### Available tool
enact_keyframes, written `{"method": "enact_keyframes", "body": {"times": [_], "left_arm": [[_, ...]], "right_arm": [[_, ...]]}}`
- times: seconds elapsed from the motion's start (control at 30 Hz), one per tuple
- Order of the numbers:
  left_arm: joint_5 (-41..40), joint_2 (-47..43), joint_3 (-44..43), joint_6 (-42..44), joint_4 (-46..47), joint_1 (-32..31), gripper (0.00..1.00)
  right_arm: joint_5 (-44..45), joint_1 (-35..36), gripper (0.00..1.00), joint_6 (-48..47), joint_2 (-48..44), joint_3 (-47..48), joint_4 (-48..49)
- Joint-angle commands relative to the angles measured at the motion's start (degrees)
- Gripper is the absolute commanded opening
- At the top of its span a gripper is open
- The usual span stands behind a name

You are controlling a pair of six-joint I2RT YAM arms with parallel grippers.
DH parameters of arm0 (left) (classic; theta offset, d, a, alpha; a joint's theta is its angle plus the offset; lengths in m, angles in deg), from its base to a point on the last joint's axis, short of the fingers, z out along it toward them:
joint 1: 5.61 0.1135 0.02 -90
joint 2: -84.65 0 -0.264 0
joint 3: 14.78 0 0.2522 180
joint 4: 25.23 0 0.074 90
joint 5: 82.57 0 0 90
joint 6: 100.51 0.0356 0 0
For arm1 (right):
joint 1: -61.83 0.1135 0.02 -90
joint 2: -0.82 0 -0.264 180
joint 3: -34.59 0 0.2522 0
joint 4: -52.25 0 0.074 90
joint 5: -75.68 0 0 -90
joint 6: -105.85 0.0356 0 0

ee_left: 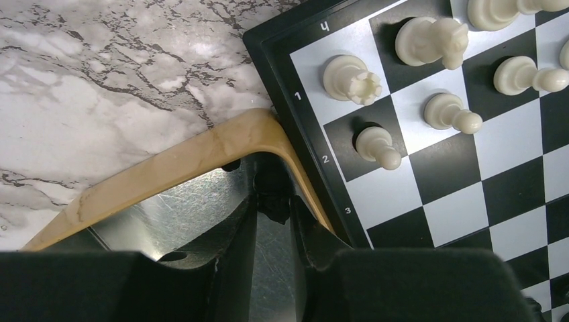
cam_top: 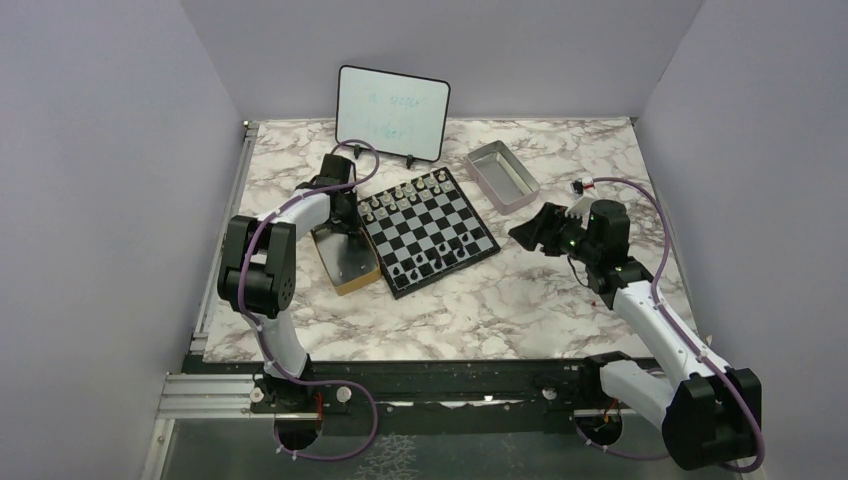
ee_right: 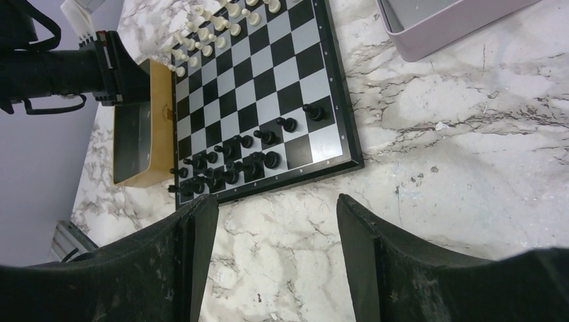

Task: Set up the chess pieces on the board
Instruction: Pick up the chess piece from the storage box.

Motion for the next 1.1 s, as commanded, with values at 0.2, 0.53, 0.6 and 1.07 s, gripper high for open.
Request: {"method": "enact_keyframes", "body": {"times": [0.2,0.53,0.6,1.07], "left_arm": [[-0.2,1.6,-1.5,-0.3,-1.8,0.1,0.24],[-1.8,0.8,-1.2,-1.9,-8.9,0.1,0.22],[-2.0,-0.5,0.0,-2.5,-9.5,0.1,0.22],[-5.1,-2.7,0.8,-2.9,-10.5,0.1,0.35]], "right_arm": [[-1.4,-0.2,0.70,0.0,0.0,-0.7,3.4],[-1.7,-0.1,0.70,-0.3,0.5,-0.9,3.8],[-1.8,-0.1,0.70,-0.4,0.5,-0.8,3.6],[-2.6,0.1,0.70,0.7,0.4,-1.3,4.7]]}}
